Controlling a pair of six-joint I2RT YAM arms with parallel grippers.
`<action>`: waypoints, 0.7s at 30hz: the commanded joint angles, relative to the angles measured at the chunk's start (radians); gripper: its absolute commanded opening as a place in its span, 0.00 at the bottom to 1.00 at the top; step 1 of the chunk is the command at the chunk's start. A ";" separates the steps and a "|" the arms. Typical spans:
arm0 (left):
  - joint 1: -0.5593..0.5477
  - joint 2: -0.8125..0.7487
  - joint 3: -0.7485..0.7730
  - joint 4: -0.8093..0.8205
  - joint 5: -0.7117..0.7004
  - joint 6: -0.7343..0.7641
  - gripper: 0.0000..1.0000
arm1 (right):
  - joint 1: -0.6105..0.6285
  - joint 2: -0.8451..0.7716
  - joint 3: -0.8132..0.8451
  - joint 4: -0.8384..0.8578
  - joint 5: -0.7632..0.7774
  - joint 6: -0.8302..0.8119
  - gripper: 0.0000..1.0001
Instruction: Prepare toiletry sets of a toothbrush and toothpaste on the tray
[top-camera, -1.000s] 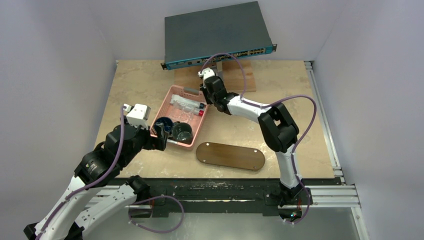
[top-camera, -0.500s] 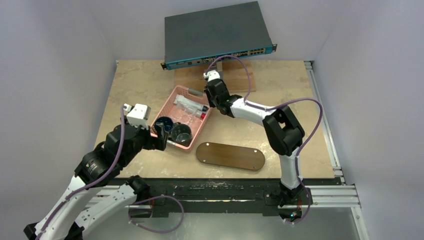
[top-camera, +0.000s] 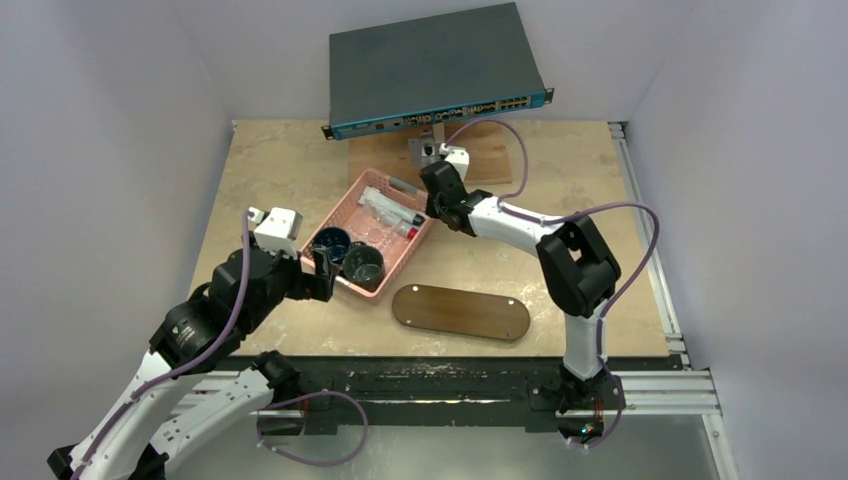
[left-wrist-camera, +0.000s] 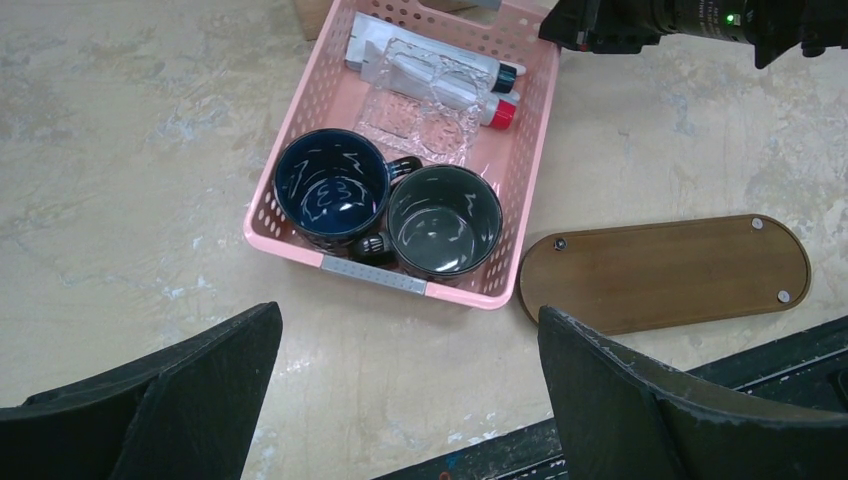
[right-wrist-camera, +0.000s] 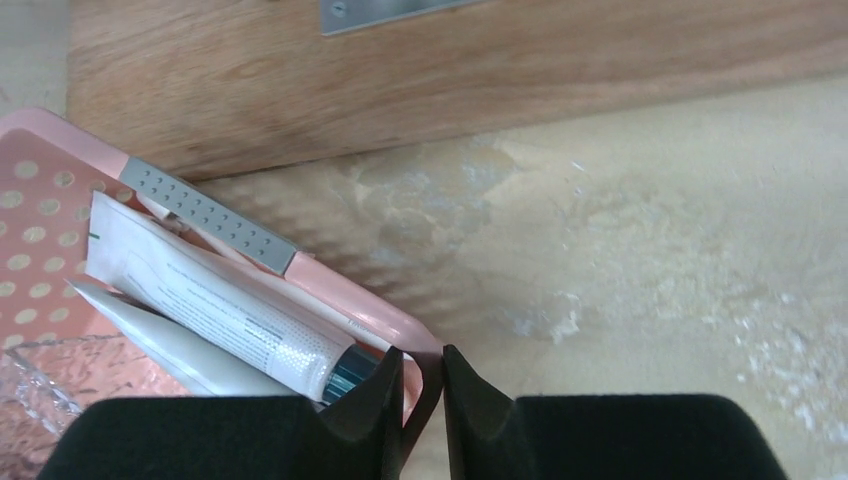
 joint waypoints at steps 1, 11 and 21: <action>0.006 0.000 -0.002 0.025 0.007 0.011 0.99 | -0.061 -0.061 -0.079 -0.102 0.109 0.164 0.00; 0.006 -0.003 -0.001 0.026 0.016 0.013 0.99 | -0.077 -0.144 -0.190 -0.211 0.207 0.361 0.00; 0.007 -0.004 -0.002 0.027 0.021 0.013 0.99 | -0.076 -0.228 -0.267 -0.208 0.190 0.380 0.00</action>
